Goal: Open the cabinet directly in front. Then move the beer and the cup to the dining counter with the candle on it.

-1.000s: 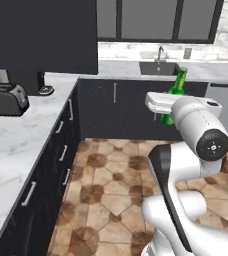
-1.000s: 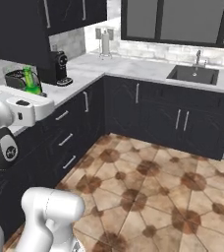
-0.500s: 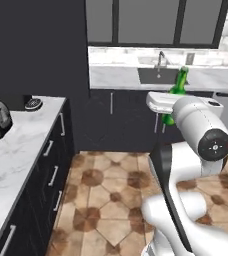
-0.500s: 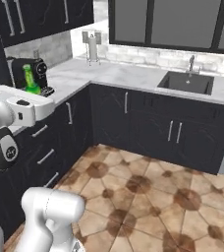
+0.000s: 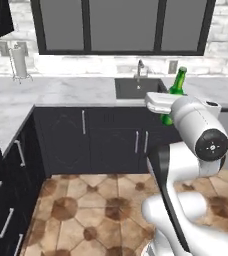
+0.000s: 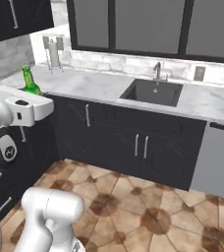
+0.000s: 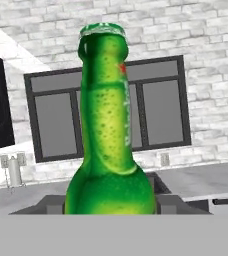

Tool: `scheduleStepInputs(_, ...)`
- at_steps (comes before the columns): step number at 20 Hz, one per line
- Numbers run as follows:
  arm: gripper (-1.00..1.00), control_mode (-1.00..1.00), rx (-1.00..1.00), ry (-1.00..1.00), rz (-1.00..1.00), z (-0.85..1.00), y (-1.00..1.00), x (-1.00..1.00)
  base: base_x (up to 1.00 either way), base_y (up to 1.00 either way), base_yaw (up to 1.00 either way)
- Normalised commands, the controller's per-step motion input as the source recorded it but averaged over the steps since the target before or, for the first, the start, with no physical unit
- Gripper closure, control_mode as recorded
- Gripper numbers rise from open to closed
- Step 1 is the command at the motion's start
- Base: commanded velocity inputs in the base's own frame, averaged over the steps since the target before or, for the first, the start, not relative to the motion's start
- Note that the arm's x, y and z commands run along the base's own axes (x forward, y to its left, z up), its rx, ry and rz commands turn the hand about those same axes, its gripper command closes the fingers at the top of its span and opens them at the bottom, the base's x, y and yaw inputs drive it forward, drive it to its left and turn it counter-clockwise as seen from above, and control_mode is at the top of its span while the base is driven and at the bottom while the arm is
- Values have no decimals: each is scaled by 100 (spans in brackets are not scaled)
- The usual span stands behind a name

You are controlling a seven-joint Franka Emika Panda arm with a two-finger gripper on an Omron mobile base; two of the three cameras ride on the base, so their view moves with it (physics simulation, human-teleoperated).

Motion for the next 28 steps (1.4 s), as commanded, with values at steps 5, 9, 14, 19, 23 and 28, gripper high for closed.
scheduleStepInputs(5, 100, 100, 0, 0, 0, 0, 0, 0, 66, -88, -38)
scheduleStepInputs(9, 100, 100, 0, 0, 0, 0, 0, 0, 28, -71, -77)
scheduleStepInputs(14, 100, 100, 0, 0, 0, 0, 0, 0, 2, -41, -94)
scheduleStepInputs(19, 100, 100, 0, 0, 0, 0, 0, 0, 0, -21, -99)
scheduleStepInputs(23, 100, 100, 0, 0, 0, 0, 0, 0, 0, -17, -100)
scheduleStepInputs(28, 100, 100, 0, 0, 0, 0, 0, 0, 0, -16, -99)
